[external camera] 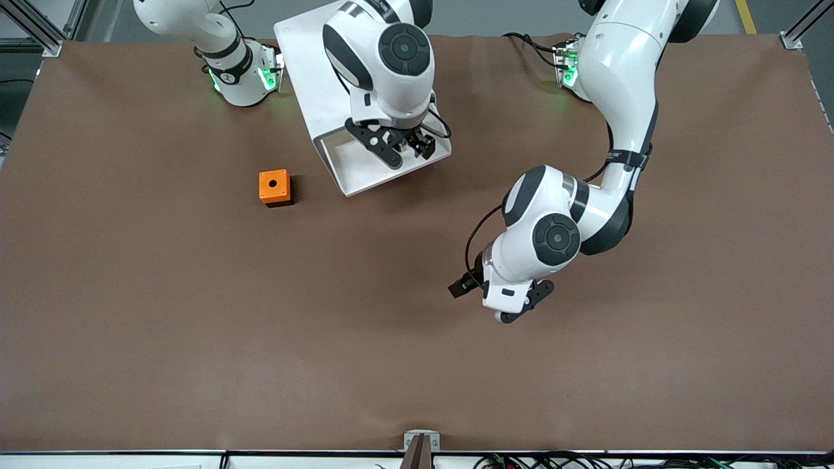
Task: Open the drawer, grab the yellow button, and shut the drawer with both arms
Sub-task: 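Lower the right gripper onto the yellow button while the left gripper withdraws, then close the right gripper around the yellow button's base in the drawer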
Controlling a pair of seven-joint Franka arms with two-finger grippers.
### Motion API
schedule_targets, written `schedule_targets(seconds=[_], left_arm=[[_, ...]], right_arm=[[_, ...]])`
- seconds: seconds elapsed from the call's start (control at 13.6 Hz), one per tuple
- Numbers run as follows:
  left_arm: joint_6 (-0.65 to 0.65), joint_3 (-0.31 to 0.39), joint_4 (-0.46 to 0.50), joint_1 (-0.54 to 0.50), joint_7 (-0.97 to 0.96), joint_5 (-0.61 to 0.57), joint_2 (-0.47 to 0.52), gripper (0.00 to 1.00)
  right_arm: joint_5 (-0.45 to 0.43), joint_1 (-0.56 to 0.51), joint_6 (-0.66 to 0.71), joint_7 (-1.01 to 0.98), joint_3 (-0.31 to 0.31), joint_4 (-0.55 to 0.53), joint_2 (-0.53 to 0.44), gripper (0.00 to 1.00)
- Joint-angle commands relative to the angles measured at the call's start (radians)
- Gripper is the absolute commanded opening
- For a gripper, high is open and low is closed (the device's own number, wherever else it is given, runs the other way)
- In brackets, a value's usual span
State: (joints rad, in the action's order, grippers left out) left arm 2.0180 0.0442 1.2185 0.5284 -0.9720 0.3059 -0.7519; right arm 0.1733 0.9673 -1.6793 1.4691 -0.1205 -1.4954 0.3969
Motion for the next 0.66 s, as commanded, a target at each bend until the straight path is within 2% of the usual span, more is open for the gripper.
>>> schedule_targets(seconds=[0.0, 0.59], left_arm=[[0.04, 0.014, 0.013, 0.012, 0.015, -0.016, 0.016, 1.0], [0.041, 0.006, 0.015, 0.01, 0.012, -0.014, 0.019, 1.0]], right_arm=[[-0.001, 0.008, 0.018, -0.082, -0.013, 0.055, 0.043, 1.0], [0.006, 0.047, 0.027, -0.173, -0.011, 0.057, 0.049, 1.0]])
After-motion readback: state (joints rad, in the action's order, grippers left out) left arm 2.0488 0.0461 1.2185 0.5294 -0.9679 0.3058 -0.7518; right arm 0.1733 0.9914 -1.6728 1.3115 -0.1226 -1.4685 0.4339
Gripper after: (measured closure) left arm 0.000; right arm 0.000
